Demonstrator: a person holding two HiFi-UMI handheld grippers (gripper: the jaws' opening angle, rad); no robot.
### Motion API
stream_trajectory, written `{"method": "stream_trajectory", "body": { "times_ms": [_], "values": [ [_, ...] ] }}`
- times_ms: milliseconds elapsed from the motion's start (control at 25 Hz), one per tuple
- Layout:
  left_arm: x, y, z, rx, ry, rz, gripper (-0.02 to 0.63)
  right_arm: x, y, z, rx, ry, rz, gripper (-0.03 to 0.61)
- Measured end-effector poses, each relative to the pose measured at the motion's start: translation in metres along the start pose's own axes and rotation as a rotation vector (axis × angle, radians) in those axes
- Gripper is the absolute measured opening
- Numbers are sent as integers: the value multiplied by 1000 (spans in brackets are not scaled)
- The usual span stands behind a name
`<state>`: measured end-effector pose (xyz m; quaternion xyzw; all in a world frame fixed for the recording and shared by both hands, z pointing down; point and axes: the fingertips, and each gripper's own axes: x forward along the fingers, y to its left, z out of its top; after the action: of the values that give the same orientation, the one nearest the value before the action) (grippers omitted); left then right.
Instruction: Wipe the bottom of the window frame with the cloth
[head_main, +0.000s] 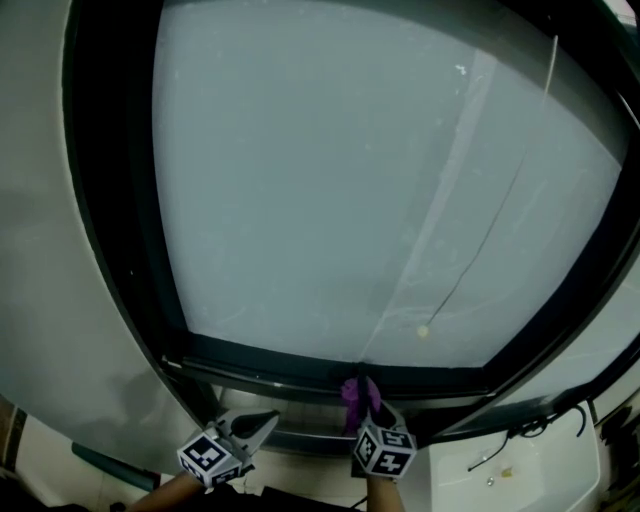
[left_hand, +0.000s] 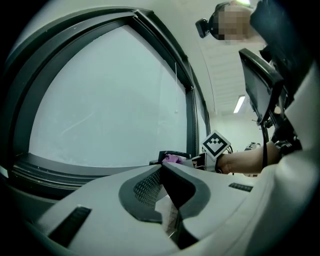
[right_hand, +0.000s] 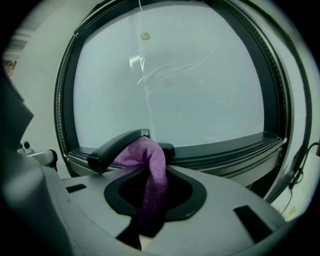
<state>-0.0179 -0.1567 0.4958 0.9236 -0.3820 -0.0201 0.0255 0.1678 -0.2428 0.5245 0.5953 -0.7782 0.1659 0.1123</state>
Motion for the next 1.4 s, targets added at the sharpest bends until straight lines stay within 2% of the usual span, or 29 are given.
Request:
{"method": "stream_trajectory", "body": {
  "times_ms": [120,400,520,760,920,1120,1200,1400],
  "values": [
    [7,-8,0,4,-6,14,5,-2,-16,5,-42,10,-5,87],
    [9,-19,1,2,-15,54,5,3,-22,19,-86,62,79,87],
    [0,-15,0,-1,0,54,5,8,-31,32,-94,65,48,87],
    [-13,8,2,-33,-22,51,5,12,-41,41,-93,95,-43,87],
    [-13,12,5,-37,-22,8,5,9,-41,49,-87,77,-69,87],
    [-12,17,-2,-58,-32,-31,5,11,-26,41,-280,135,-113,87],
    [-12,19,-4,-69,-34,-37,5,11,-19,40,-307,141,-86,87],
    [-10,22,-3,-46,-38,-35,5,11,-6,41,-274,136,4,87]
  ]
}}
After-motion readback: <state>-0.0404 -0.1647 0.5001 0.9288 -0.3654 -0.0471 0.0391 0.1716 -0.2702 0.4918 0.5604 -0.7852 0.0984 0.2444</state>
